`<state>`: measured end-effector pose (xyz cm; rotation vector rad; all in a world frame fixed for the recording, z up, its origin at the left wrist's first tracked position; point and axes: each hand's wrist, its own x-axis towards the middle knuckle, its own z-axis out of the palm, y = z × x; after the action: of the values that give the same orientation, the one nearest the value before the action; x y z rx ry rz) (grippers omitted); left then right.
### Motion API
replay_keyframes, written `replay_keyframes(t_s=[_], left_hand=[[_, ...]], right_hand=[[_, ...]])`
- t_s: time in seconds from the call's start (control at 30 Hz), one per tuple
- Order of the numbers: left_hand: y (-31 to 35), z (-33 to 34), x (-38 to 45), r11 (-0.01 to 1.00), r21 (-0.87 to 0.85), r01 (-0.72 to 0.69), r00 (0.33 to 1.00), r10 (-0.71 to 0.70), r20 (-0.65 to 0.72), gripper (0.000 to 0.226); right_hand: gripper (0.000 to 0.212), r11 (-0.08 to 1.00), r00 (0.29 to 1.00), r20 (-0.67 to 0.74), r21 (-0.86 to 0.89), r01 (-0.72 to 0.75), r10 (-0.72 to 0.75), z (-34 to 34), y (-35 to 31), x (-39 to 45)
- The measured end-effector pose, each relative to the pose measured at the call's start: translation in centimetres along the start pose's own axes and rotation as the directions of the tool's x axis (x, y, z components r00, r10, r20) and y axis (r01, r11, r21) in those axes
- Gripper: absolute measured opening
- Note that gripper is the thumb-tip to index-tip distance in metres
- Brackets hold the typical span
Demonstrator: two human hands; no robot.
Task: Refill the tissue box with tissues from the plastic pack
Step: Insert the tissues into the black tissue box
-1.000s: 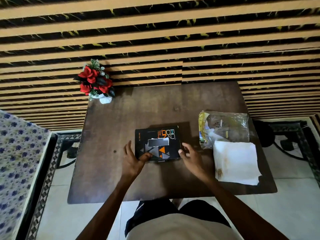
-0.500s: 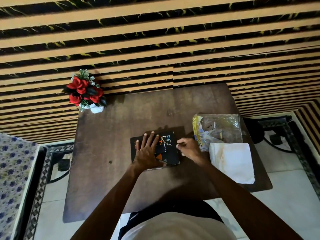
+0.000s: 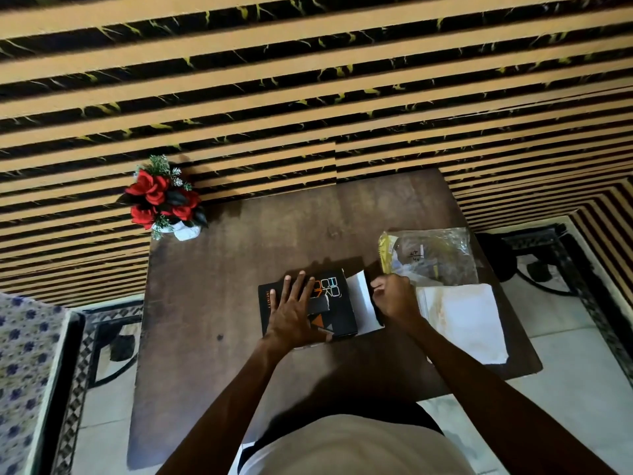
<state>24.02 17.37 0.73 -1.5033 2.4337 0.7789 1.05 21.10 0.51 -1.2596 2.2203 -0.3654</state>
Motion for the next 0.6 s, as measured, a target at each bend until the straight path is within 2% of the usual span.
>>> replay_keyframes(t_s=[0.07, 0.2, 0.3, 0.37, 0.47, 0.53, 0.6], left_hand=[[-0.1, -0.1, 0.0, 1.0, 0.008, -0.004, 1.0, 0.004, 0.006, 0.13], [-0.3, -0.6, 0.0, 0.997, 0.07, -0.011, 0.999, 0.008, 0.043, 0.128], [-0.7, -1.3, 0.0, 0.991, 0.134, -0.013, 0.998, 0.004, 0.066, 0.123], [-0.5, -1.7, 0.1, 0.995, 0.1, -0.024, 0.998, 0.018, 0.052, 0.109], [0.7, -1.7, 0.3, 0.996, 0.008, -0.094, 0.995, 0.094, -0.015, 0.077], [1.8, -1.1, 0.4, 0.99, 0.051, -0.133, 0.991, 0.133, -0.005, 0.063], [2.8, -0.6, 0.5, 0.99, 0.088, -0.114, 0.993, 0.114, 0.005, 0.057]], right_hand=[[0.02, 0.998, 0.999, 0.023, -0.049, 0.042, -0.041, 0.2, 0.1, -0.5], [0.044, 0.985, 0.992, 0.127, -0.167, 0.049, -0.027, 1.2, -0.1, -1.7], [0.034, 0.982, 0.984, 0.177, -0.189, 0.017, 0.017, 1.9, 0.6, -2.0], [0.029, 0.992, 0.981, 0.193, -0.127, 0.003, 0.022, 2.4, 1.2, -1.9], [0.027, 0.999, 0.978, 0.205, -0.047, -0.019, 0.028, 3.1, 2.0, -2.1], [0.03, 0.999, 0.982, 0.18, -0.013, -0.049, 0.051, 3.6, 2.6, -2.5], [0.032, 0.998, 0.987, 0.15, -0.018, -0.058, 0.06, 4.1, 3.1, -2.8]])
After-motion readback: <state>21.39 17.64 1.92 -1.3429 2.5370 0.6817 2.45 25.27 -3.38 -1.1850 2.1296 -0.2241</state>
